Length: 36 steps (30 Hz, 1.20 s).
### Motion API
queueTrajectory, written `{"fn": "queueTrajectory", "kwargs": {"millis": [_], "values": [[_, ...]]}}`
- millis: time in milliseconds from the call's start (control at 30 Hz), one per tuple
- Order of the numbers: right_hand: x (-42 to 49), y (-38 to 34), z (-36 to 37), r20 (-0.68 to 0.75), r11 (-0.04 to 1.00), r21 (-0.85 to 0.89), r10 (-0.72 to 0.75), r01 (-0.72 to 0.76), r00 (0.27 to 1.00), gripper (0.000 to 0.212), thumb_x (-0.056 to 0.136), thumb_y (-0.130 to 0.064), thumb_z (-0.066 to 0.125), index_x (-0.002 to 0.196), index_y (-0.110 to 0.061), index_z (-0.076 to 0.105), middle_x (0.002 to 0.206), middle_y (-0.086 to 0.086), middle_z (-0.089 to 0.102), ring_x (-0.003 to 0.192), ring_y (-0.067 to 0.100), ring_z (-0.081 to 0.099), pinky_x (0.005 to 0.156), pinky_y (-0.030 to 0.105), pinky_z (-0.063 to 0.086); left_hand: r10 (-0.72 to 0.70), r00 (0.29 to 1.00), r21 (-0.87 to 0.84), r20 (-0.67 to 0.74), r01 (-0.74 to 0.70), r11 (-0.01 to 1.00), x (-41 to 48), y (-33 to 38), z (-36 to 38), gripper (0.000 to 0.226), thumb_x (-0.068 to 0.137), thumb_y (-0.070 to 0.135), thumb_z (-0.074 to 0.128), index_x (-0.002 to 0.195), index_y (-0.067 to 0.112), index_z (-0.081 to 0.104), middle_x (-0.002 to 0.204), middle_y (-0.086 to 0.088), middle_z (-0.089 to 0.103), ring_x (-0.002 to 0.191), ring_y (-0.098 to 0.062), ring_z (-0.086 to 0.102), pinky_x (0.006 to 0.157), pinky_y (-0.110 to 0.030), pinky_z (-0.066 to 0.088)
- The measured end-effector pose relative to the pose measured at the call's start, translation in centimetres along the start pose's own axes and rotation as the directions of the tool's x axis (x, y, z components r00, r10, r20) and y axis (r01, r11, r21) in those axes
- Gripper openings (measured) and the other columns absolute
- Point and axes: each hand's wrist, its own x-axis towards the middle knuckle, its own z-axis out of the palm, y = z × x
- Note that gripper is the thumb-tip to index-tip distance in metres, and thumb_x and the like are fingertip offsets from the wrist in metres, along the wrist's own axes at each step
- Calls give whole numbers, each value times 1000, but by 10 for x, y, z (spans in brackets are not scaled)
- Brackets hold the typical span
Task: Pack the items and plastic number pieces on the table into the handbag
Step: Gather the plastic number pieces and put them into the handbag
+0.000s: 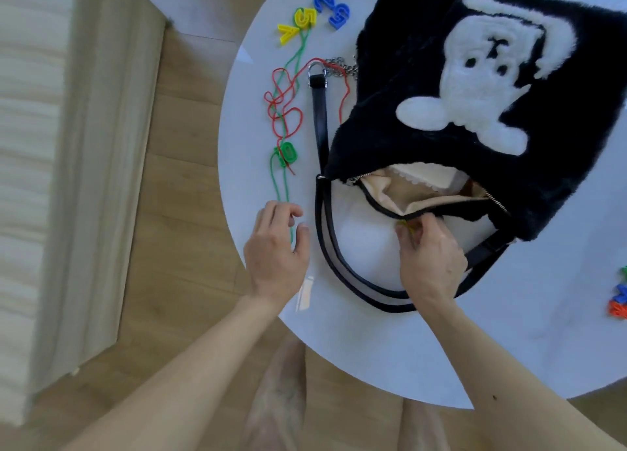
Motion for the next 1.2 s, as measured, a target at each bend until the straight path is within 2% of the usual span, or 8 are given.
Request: {"fn": "queueTrajectory", "kwargs": {"millis": [200, 367, 533, 733, 933, 1033, 1133, 1200], "values": [[-44, -28, -17, 90, 975, 158, -174, 158, 981, 13, 95, -32, 65, 89, -22, 59, 75, -19, 46, 69, 1, 49, 55, 20, 33, -189, 979, 83, 73, 183, 980, 39, -37, -4, 49, 90, 37, 67, 126, 10, 50, 96, 0, 54, 78, -18, 51, 62, -31, 36], [-19, -103, -17, 41, 895, 194, -416, 401, 909, 14, 91, -31, 69, 86, -19, 61, 90, -11, 47, 80, 6, 45, 61, 27, 40, -90, 993, 151, 81, 77, 986, 63, -43, 0, 23, 92, 31, 62, 104, 12, 58, 93, -5, 61, 74, -34, 62, 58, -41, 48], [53, -181, 7, 113, 745, -29, -660, 666, 743, 19, 81, -32, 77, 84, -15, 68, 128, 7, 53, 118, 29, 50, 90, 41, 45, -100, 991, 279, 92, 71, 958, 70, -41, 1, 21, 97, 20, 52, 78, 12, 50, 81, -4, 48, 58, -33, 50, 47, -33, 25], [105, -218, 36, 462, 520, -186, -702, 834, 541, 20, 83, -32, 75, 93, -17, 65, 162, 13, 22, 152, 30, 14, 112, 43, 29, -44, 996, 246, 78, 23, 969, 67, -44, -2, 19, 87, 17, 67, 79, 13, 50, 76, -2, 48, 60, -22, 49, 42, -30, 25], [112, -220, 42, 367, 588, -172, -707, 791, 605, 56, 76, -38, 80, 115, -11, 50, 136, 12, 43, 120, 32, 43, 94, 42, 45, -30, 992, 169, 124, 9, 986, 67, -50, -8, 28, 85, 18, 71, 108, 14, 56, 91, 0, 60, 73, -22, 59, 45, -33, 39], [102, -216, 49, 313, 592, -186, -721, 784, 618, 44, 84, -26, 74, 119, -8, 55, 123, 14, 48, 115, 33, 45, 75, 44, 55, -39, 985, 137, 169, 16, 990, 72, -55, -10, 27, 84, 5, 68, 106, 14, 55, 93, -3, 60, 69, -27, 61, 48, -35, 39], [87, -210, 59, 294, 583, -176, -737, 793, 608, 17, 90, -15, 66, 101, -6, 58, 107, 12, 51, 104, 33, 50, 56, 47, 54, -41, 981, 48, 188, 32, 998, 77, -62, -13, 17, 87, 2, 61, 99, 11, 55, 93, -6, 58, 63, -33, 58, 51, -40, 41], [78, -207, 62, 301, 618, -136, -719, 774, 627, 9, 90, -12, 64, 93, -6, 58, 98, 10, 52, 96, 32, 51, 55, 43, 49, -37, 986, 20, 165, 34, 999, 77, -62, -14, 17, 84, -1, 62, 95, 10, 56, 88, -7, 57, 59, -33, 56, 51, -37, 35]]}}
